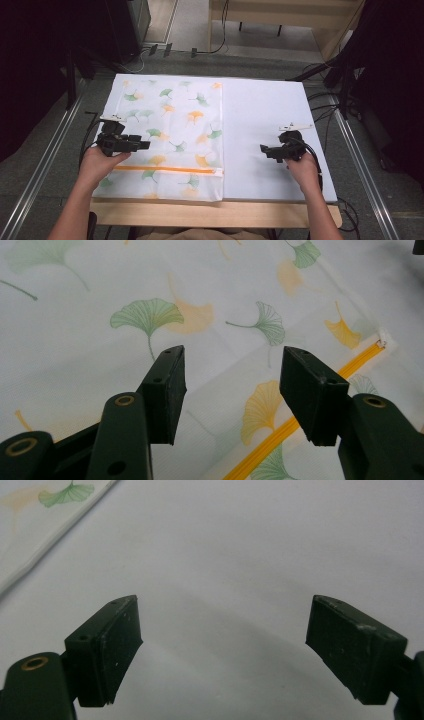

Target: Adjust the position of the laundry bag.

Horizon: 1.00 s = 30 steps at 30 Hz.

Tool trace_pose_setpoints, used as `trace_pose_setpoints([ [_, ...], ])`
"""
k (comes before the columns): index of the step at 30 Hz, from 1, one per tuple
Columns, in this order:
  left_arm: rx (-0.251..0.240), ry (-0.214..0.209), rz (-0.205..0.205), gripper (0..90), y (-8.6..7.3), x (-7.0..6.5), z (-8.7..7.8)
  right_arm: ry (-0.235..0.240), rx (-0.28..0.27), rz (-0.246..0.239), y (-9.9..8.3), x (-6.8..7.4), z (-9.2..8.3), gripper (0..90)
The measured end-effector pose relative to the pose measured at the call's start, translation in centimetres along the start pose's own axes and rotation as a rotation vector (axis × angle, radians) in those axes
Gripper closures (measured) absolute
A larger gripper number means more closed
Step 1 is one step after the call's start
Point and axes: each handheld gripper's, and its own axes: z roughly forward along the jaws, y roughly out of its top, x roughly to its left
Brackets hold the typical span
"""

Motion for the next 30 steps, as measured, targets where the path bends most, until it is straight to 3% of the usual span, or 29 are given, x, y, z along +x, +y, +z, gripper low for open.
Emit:
trace_pose_setpoints([
  [4, 0.010, 0.008, 0.003, 41.7, 0.0, 0.2, 0.1, -0.014, -0.037, 0.009, 0.1, 0.3, 0.0, 15.0],
  [5, 0.010, 0.015, -0.001, 41.0, -0.1, 0.2, 0.2, -0.010, -0.069, 0.010, 0.3, 0.6, -0.1, 15.1],
  [8, 0.012, 0.021, -0.002, 40.7, -0.1, 0.3, 0.2, -0.014, -0.086, 0.013, 0.5, 0.8, -0.2, 15.1],
  [10, 0.014, 0.022, -0.006, 40.4, -0.2, 0.4, 0.2, -0.042, -0.090, 0.011, 0.5, 1.0, -0.1, 15.1],
  [13, 0.022, 0.023, -0.005, 40.0, -0.2, 0.4, 0.3, -0.049, -0.077, -0.008, 0.5, 1.3, 0.1, 15.1],
  [17, 0.020, 0.027, -0.009, 39.1, -0.3, 0.5, 0.3, -0.015, -0.084, -0.014, 0.6, 1.5, 0.0, 15.3],
  [22, 0.019, 0.034, -0.009, 38.2, -0.4, 0.6, 0.3, -0.012, -0.063, -0.039, 0.6, 1.9, 0.1, 15.3],
  [23, 0.019, 0.040, -0.007, 37.4, -0.4, 0.6, 0.3, 0.024, -0.062, -0.056, 0.6, 2.2, 0.1, 15.3],
  [24, 0.019, 0.043, -0.008, 36.3, -0.4, 0.6, 0.3, 0.028, -0.063, -0.064, 0.6, 2.3, 0.1, 15.4],
  [30, 0.021, 0.046, -0.017, 34.6, -0.4, 0.8, 0.4, 0.024, -0.044, -0.049, 0.8, 2.6, 0.2, 18.4],
])
